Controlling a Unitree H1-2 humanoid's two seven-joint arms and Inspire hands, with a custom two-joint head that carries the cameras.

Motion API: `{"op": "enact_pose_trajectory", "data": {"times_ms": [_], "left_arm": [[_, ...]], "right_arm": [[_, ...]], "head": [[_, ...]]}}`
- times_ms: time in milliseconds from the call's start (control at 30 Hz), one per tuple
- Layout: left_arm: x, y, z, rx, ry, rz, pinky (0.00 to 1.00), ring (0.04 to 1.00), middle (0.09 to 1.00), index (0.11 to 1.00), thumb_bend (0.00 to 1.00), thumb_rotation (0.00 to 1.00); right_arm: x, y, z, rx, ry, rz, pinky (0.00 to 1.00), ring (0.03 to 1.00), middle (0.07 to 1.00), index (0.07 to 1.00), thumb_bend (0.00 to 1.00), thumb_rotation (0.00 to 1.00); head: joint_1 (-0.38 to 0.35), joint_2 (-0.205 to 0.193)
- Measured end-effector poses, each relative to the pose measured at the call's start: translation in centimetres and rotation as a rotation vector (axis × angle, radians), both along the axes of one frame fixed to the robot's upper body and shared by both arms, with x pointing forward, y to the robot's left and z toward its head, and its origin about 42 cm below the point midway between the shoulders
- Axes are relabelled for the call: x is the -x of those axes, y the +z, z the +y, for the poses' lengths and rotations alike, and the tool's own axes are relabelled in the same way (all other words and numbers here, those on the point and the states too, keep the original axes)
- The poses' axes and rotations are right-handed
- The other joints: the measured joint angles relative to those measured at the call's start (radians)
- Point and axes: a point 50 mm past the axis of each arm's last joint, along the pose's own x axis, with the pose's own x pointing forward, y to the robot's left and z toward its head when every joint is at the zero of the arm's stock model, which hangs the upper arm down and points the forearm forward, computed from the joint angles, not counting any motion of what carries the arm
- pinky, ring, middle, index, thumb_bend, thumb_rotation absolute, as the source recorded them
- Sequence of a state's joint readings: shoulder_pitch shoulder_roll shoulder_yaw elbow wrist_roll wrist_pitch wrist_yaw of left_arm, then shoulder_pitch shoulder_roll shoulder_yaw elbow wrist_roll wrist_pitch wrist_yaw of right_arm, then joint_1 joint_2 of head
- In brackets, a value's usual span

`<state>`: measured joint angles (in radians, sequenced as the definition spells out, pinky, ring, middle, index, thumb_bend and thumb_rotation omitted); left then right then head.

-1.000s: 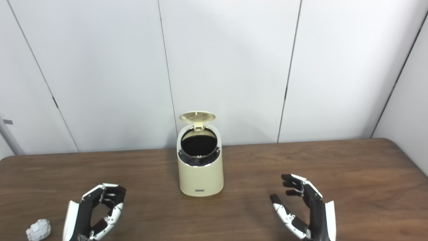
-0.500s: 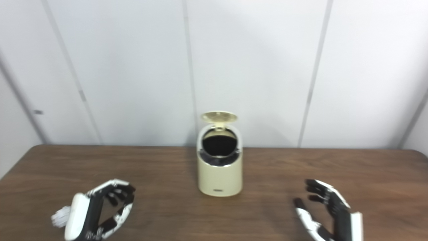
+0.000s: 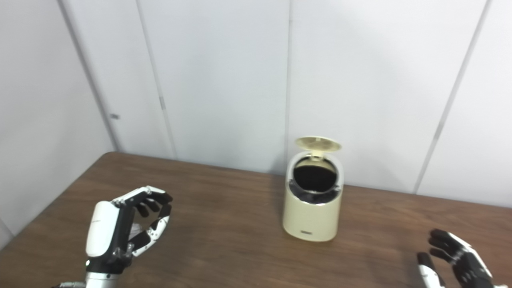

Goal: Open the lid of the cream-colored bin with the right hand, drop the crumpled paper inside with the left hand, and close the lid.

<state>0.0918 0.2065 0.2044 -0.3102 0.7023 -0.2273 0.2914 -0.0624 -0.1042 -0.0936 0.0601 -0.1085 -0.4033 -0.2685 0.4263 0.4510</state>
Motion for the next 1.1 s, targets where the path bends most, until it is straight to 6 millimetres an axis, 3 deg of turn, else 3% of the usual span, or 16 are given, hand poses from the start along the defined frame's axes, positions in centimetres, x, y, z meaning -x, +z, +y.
{"op": "enact_pose_trajectory", "data": {"times_ms": [133,233,333,467,600,967,1033,1067,1100], "left_arm": [[0.6,-1.4,1.5,0.001,0.06,0.01,0.42,0.521,0.582,0.583,0.34,0.26],[1.2,-2.5,2.2,-0.005,0.099,0.023,0.42,0.52,0.58,0.587,0.35,0.24],[1.7,-2.8,2.6,-0.021,0.125,0.032,0.4,0.498,0.56,0.576,0.33,0.2],[1.9,-1.6,1.8,-0.019,0.143,0.002,0.38,0.481,0.545,0.558,0.31,0.14],[2.1,-1.4,1.8,-0.034,0.167,0.016,0.37,0.478,0.545,0.559,0.3,0.22],[2.1,-1.6,2.1,-0.05,0.196,0.044,0.31,0.419,0.495,0.556,0.31,0.23],[2.1,-1.6,2.2,-0.061,0.2,0.047,0.32,0.439,0.514,0.558,0.34,0.22],[2.1,-1.6,2.2,-0.068,0.203,0.05,0.37,0.484,0.546,0.566,0.4,0.25],[2.0,-1.6,2.3,-0.071,0.205,0.055,0.43,0.529,0.577,0.581,0.52,0.28]], "right_arm": [[-0.7,-0.1,-1.4,0.021,0.002,0.01,0.56,0.662,0.688,0.648,0.34,0.49],[-1.2,0.1,-2.9,0.047,-0.017,0.017,0.54,0.641,0.672,0.636,0.39,0.53],[-1.8,0.1,-4.0,0.054,-0.019,0.027,0.54,0.636,0.669,0.634,0.41,0.56],[-2.2,0.1,-4.5,0.048,-0.02,0.024,0.54,0.638,0.668,0.632,0.4,0.54],[-2.3,0.1,-4.9,0.049,-0.022,0.023,0.54,0.642,0.663,0.626,0.4,0.54],[-2.2,0.1,-5.2,0.05,-0.027,0.023,0.53,0.64,0.659,0.615,0.44,0.57],[-2.2,0.1,-5.3,0.048,-0.026,0.022,0.53,0.635,0.657,0.616,0.43,0.57],[-2.2,0.1,-5.3,0.046,-0.026,0.022,0.53,0.634,0.657,0.617,0.43,0.56],[-2.2,0.1,-5.4,0.045,-0.026,0.021,0.53,0.632,0.657,0.618,0.42,0.56]], "head": [[0.067,-0.005],[0.1,-0.006],[0.121,-0.005],[0.134,-0.005],[0.135,-0.002],[0.137,0.002],[0.141,0.005],[0.141,0.005],[0.141,0.005]]}}
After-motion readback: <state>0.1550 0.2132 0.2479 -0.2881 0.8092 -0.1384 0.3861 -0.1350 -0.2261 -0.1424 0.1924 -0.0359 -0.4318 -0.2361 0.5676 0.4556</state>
